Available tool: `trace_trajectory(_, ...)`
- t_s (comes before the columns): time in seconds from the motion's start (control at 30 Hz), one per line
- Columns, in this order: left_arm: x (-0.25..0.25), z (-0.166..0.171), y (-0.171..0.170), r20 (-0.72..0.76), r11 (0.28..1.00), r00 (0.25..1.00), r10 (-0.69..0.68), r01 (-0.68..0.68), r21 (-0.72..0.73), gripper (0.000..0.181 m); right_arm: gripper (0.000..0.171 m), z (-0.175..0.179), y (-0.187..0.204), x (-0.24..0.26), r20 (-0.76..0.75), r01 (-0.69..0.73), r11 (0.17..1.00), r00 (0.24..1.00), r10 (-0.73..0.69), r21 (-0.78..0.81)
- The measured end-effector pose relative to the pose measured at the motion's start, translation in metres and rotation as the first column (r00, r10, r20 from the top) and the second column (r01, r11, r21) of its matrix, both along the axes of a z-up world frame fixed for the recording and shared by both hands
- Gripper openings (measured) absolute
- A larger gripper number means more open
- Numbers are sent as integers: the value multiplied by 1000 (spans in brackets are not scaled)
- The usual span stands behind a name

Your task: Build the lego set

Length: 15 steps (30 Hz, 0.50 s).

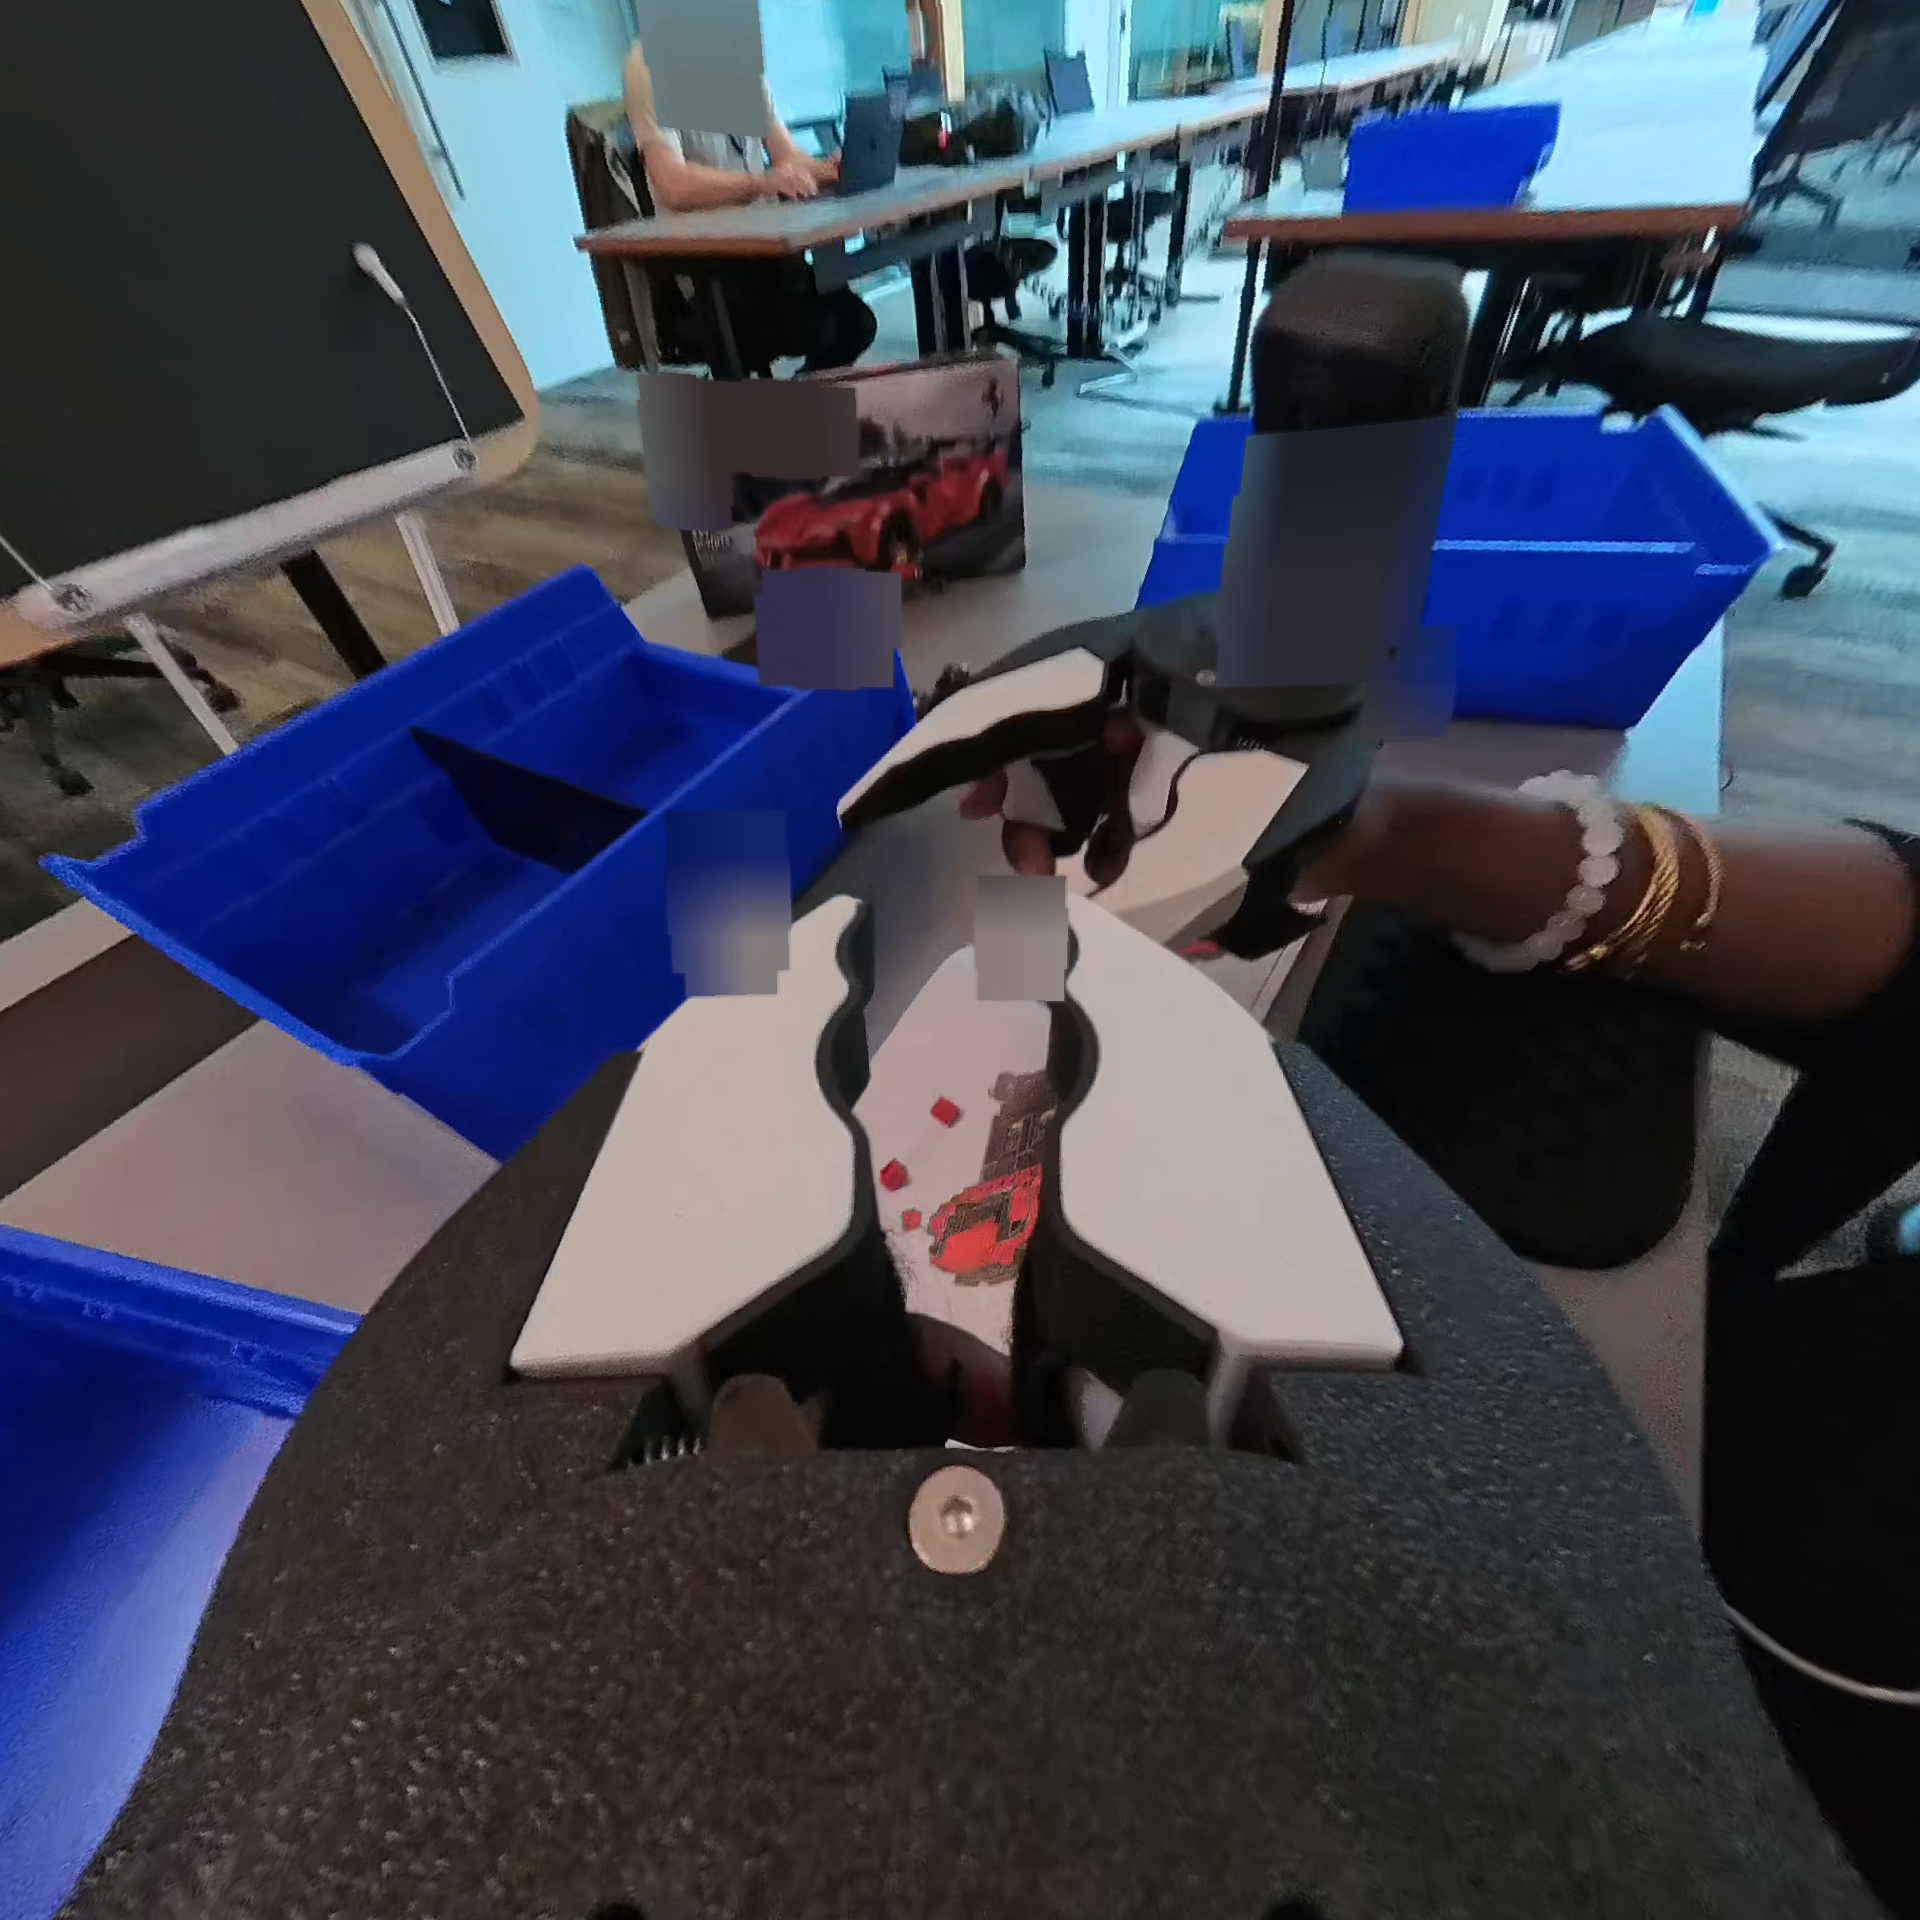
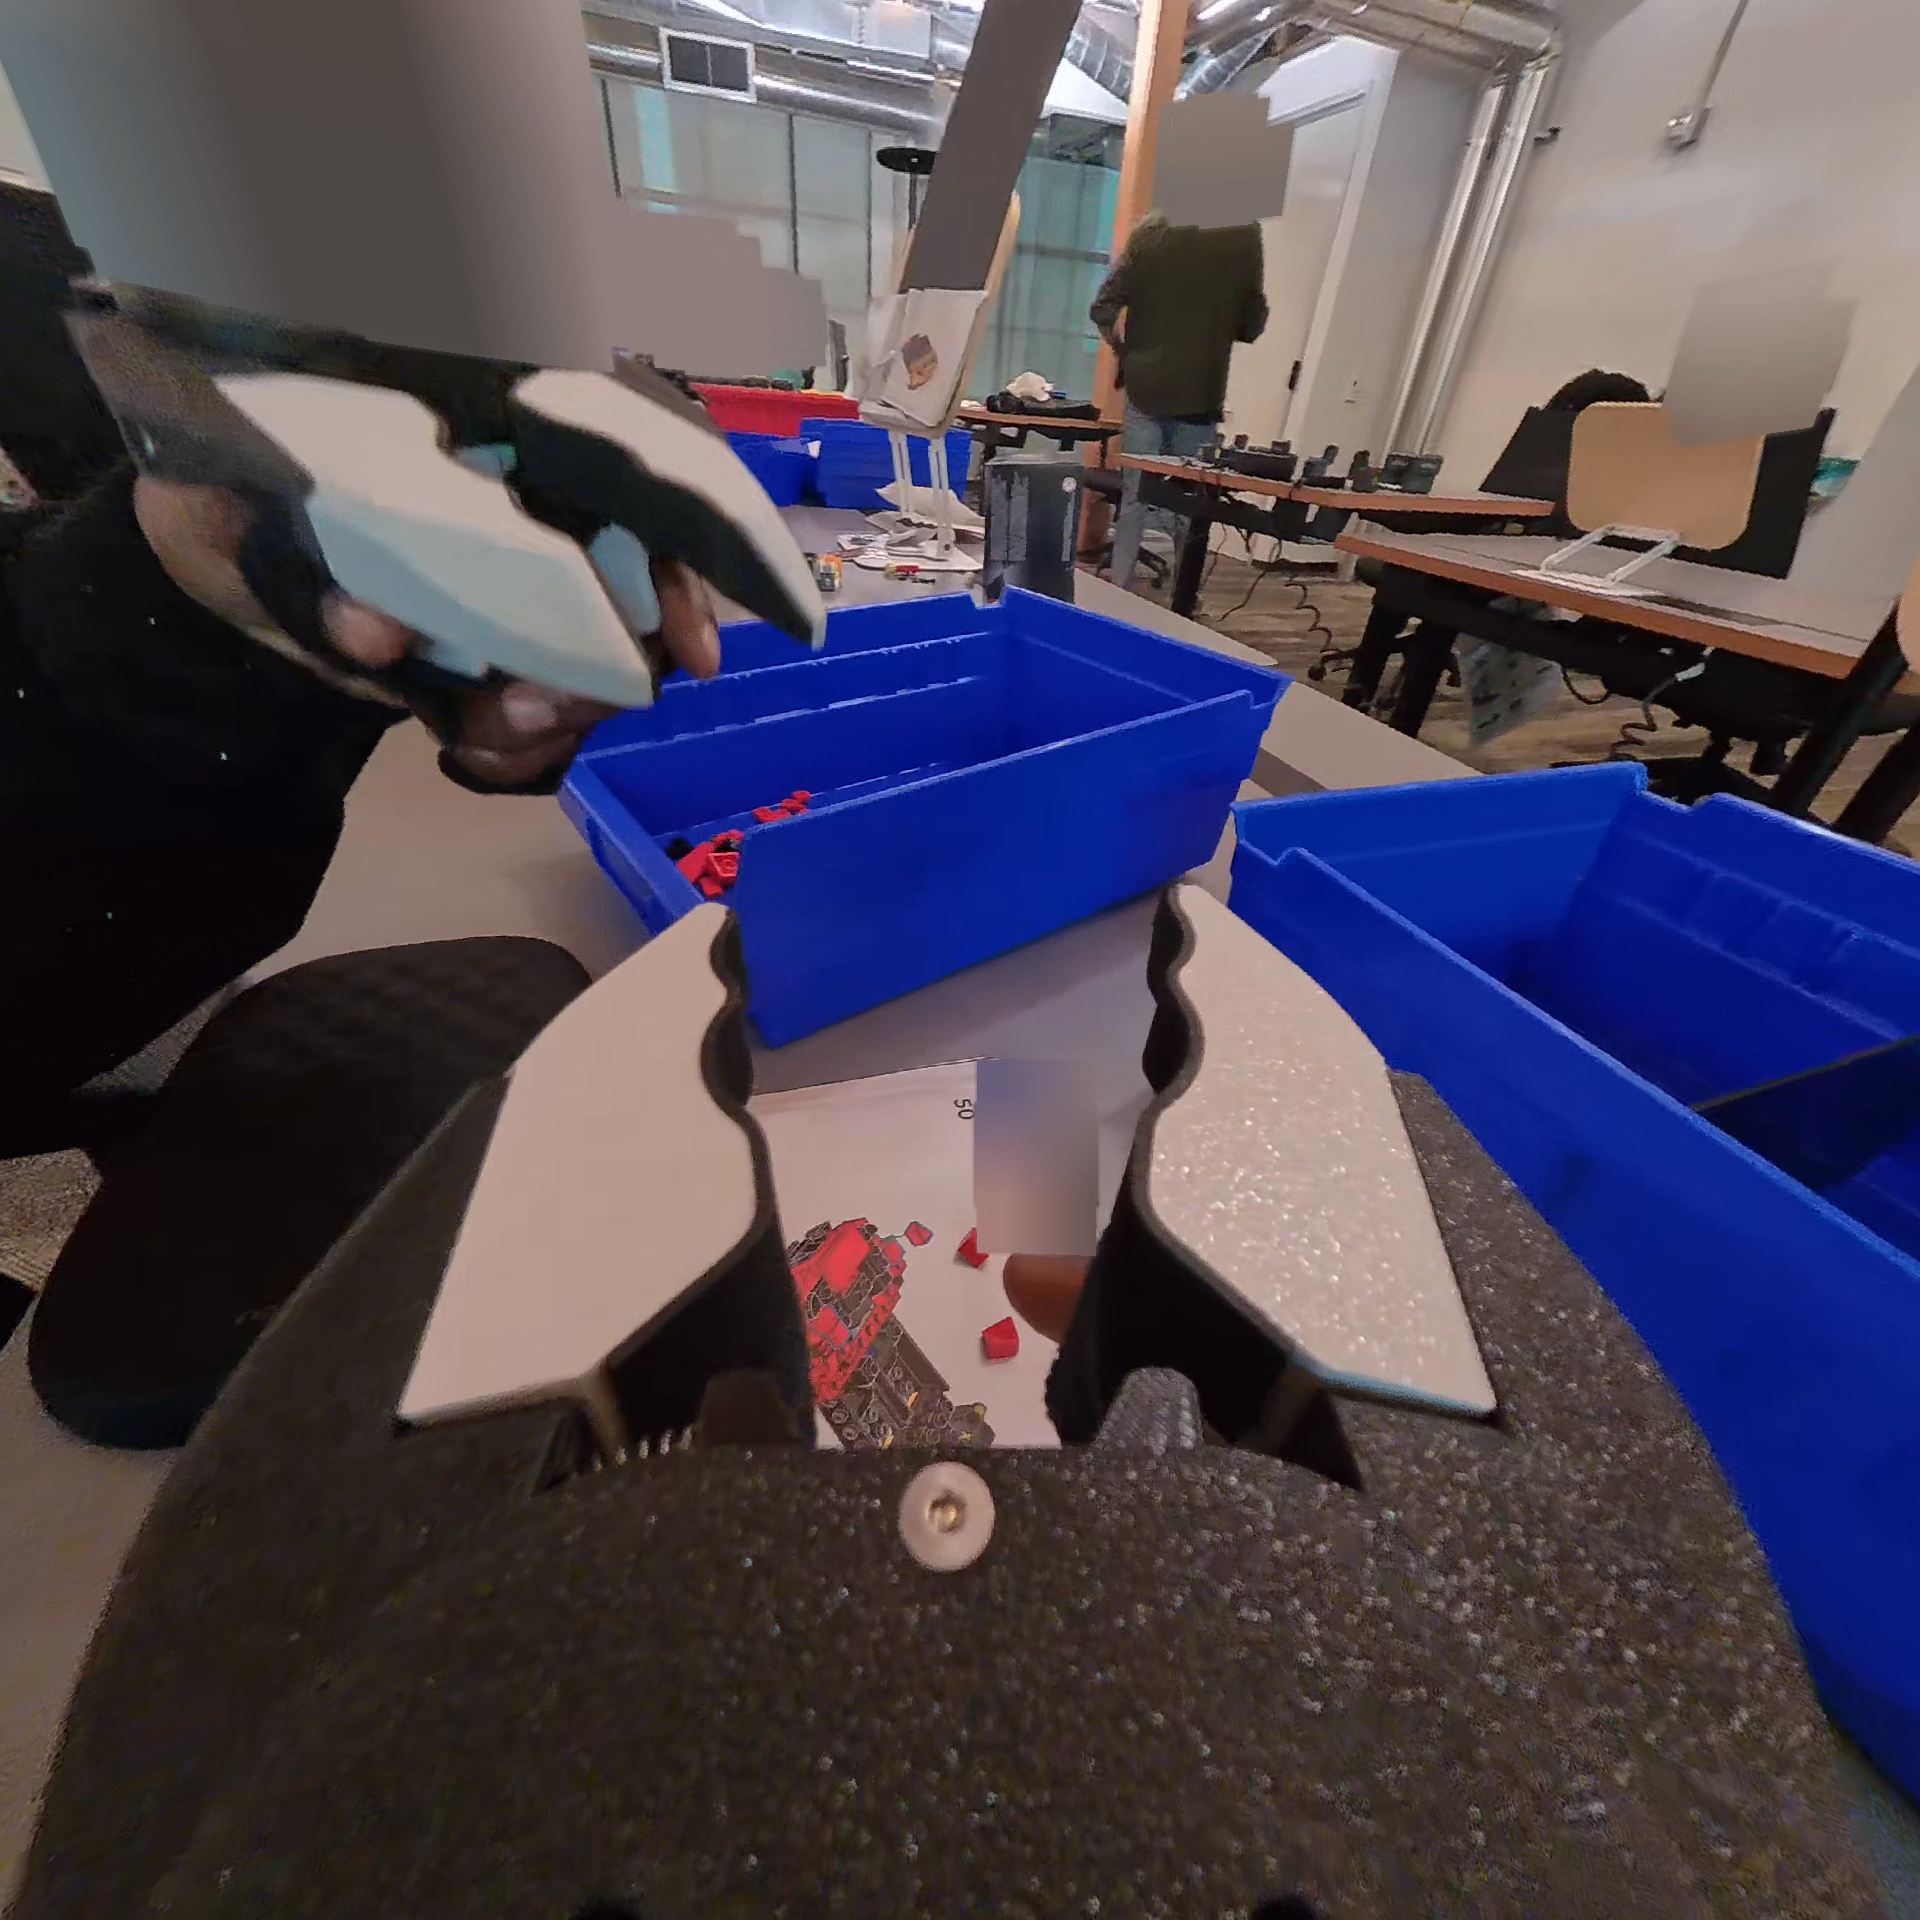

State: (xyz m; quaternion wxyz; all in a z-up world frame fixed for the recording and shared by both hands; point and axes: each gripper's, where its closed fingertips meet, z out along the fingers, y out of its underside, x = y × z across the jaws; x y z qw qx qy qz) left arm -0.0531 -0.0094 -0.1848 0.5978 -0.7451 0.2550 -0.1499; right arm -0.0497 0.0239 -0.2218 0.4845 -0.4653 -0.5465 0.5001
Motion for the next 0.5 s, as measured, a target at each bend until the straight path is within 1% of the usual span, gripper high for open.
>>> trace_trajectory(0.1, -2, -18, 7, -44, 999, 999, -2, 1, -41, 29, 67, -8, 5, -1, 58, 36, 998, 998, -34, -43)
trace_trajectory(0.17, -10, -31, 13, -104, 998, 995, 1, -8, -67, 29, 61, -19, 9, 0, 144, 57, 996, 988, -47, -69)
trace_trajectory(0.2, -15, -38, 16, -137, 997, 990, 11, -22, -80, 29, 60, -26, 9, 1, 191, 52, 996, 981, -37, -73)
trace_trajectory(0.27, -24, -52, 20, -179, 991, 984, 7, -30, -130, 29, 52, -44, 11, 2, 263, 23, 998, 965, -8, -53)
trace_trajectory(0.33, -26, -58, 23, -148, 987, 989, 2, -26, -162, 28, 47, -65, 18, 6, 373, 32, 999, 928, -15, -40)
trace_trajectory(0.4, -17, -61, 24, -116, 983, 992, -47, 26, -179, 28, 29, -84, 24, 14, 492, 52, 998, 870, -32, -27)
trace_trajectory(0.43, -13, -62, 24, -114, 982, 992, -57, 36, -186, 28, 23, -90, 27, 18, 534, 68, 997, 844, -46, -22)
trace_trajectory(0.5, -2, -62, 23, -116, 981, 991, -72, 49, -190, 29, 18, -98, 24, 22, 578, 56, 998, 815, -31, -26)
